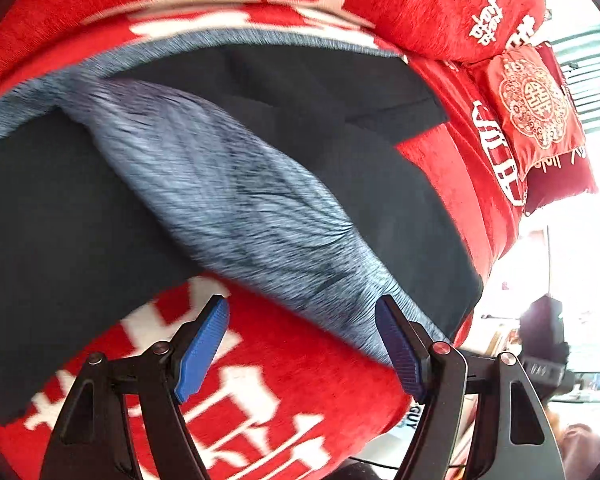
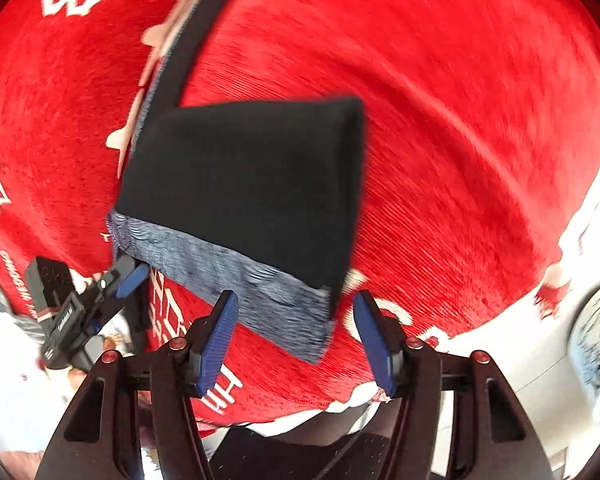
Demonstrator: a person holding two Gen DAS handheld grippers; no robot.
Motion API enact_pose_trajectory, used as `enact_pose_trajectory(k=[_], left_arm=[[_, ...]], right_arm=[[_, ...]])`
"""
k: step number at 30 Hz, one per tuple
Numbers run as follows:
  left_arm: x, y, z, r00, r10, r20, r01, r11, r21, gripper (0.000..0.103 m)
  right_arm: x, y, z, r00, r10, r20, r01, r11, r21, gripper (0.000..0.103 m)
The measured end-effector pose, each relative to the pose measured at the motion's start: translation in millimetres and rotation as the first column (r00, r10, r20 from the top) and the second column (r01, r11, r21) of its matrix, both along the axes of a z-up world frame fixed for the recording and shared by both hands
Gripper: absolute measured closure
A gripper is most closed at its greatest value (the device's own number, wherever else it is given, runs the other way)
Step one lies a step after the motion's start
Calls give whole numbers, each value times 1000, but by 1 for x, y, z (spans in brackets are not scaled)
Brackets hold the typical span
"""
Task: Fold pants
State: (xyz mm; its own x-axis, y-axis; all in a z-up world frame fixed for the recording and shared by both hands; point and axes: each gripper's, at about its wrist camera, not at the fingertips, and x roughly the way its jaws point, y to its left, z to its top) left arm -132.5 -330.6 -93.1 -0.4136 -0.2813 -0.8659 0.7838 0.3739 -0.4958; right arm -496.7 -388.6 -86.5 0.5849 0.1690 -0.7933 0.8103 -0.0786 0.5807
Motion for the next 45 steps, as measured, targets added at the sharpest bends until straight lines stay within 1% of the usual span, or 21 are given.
enact_pose_trajectory(k=[2,3,4,5,7,10,15,20,23,24,25,27,29,31,35,36,37,40,41,43,45], left_arm=[[-8,-5,-2,999,7,-31,-8,1000,-3,27],[-12,-10,-4,999,3,-39,-3,1000,-7,27],[-17,-16,-3,999,-8,-36,8,1000,-6,29],[-22,-20,0,1000,-14,-25,14,1000,-2,29],[-24,-26,14,1000,-10,-16,10,1000,-19,31],[-14,-43,42,999,31,-8,-32,997,-72,31],[15,-100,72,992,97,84,-83,984,-156,31],[60,-142,99,951,220,218,-170,959,-226,31],[79,-138,105,921,259,292,-197,955,-223,31],[82,-132,102,911,263,316,-205,957,-205,31],[84,-124,97,905,263,333,-213,961,-180,31],[84,-104,81,894,253,370,-227,967,-113,31],[82,-76,60,881,247,404,-259,966,-26,31],[81,-51,43,873,265,409,-303,953,29,31],[84,-14,16,864,309,397,-379,918,112,31],[82,-11,13,861,314,399,-391,912,125,31],[82,-8,11,858,322,401,-401,907,130,31],[80,-7,13,847,334,413,-413,903,116,31],[81,-8,12,847,330,416,-410,904,118,31],[79,-12,4,851,303,428,-398,905,152,31],[78,-14,-3,853,297,428,-399,901,170,31]], right_arm=[[-8,-1,-3,997,-16,74,14,999,32,39],[-9,-2,-6,993,-18,115,11,998,58,51],[-8,-2,-10,989,-18,147,4,996,94,79],[-6,-1,-11,985,-23,169,3,993,114,85],[-2,-7,-2,976,-7,217,-15,995,97,88],[9,-42,37,951,26,307,-30,999,9,88],[47,-145,89,916,135,378,-82,985,-153,88],[94,-240,104,932,159,327,-83,969,-233,87],[108,-281,94,962,202,186,-153,957,-248,69],[111,-288,92,966,226,128,-187,946,-264,41],[111,-290,96,966,240,92,-203,933,-297,27],[104,-285,101,964,249,95,-206,921,-330,27],[85,-274,93,979,198,39,-177,933,-314,31],[63,-263,78,990,138,6,-132,953,-273,54],[37,-254,27,999,42,-17,-44,990,-134,67],[35,-253,19,1000,25,-6,-25,993,-114,88],[37,-254,17,1000,17,1,-17,993,-118,97],[51,-257,45,994,70,83,-50,975,-216,97],[55,-259,51,992,95,83,-73,968,-238,97],[57,-261,47,992,124,19,-116,966,-233,97],[46,-258,25,988,130,-83,-142,976,-167,97]])
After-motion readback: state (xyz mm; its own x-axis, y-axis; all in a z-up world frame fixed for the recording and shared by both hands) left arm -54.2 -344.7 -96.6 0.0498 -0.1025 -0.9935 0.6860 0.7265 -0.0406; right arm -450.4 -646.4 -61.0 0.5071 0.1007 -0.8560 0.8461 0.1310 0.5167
